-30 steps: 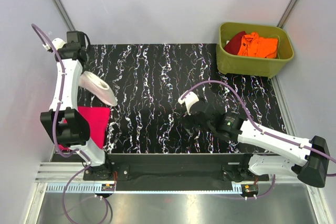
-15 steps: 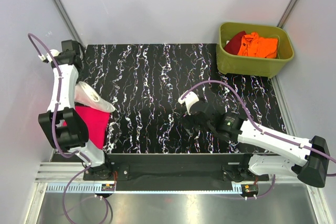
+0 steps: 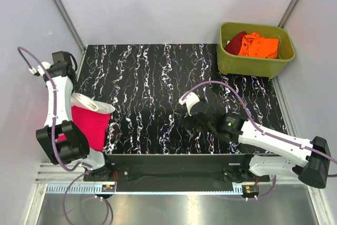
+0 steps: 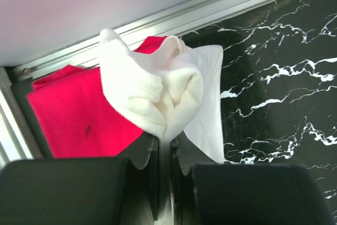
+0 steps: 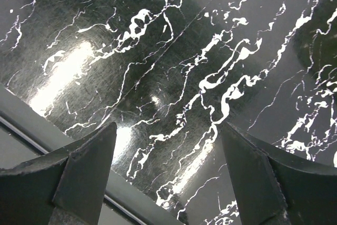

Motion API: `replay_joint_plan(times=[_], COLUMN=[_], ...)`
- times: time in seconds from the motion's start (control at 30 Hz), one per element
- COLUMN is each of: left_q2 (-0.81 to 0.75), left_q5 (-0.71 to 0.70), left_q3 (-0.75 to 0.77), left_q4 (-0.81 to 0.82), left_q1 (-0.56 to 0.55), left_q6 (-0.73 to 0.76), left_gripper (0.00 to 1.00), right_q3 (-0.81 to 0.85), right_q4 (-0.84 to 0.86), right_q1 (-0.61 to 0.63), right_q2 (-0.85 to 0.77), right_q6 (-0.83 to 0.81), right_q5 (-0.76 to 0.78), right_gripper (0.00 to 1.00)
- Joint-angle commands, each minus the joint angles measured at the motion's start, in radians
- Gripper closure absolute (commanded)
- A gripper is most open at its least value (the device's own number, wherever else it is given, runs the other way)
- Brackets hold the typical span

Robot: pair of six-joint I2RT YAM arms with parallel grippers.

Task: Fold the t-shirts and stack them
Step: Neatly place the folded tshirt to the corner

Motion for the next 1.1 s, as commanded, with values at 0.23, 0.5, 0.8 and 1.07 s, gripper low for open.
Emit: replay_joint_plan(times=[0.23,0.5,0.8,1.07], left_q2=[-0.161,-0.193,-0.206,-0.207], left_q5=[-0.043,-0.060,-0.066,-0.084], left_q3=[-0.105,-0.206,-0.340,-0.438], left_q4=[0.011,0.019,0.021,-0.002], left_q1=[0.038,0.072,0.144,0.222], left_q6=[0.035,0.049,0.023,-0.046], left_gripper=[1.00,1.00,0.97,0.86], right_q3=[0.020,0.005,0.008,0.018], right_q4=[0.002,-0.010,-0.021,-0.022], right_q1=[-0.005,-0.005,-0.003,-0.005], right_q2=[-0.018,-0.039,-0.056,-0.051], right_q6=[0.028,0.031,0.040,0.037], right_q5=[-0.039,-0.037,-0.034,-0.030], right_gripper=[0.12,0.12,0.12,0.12])
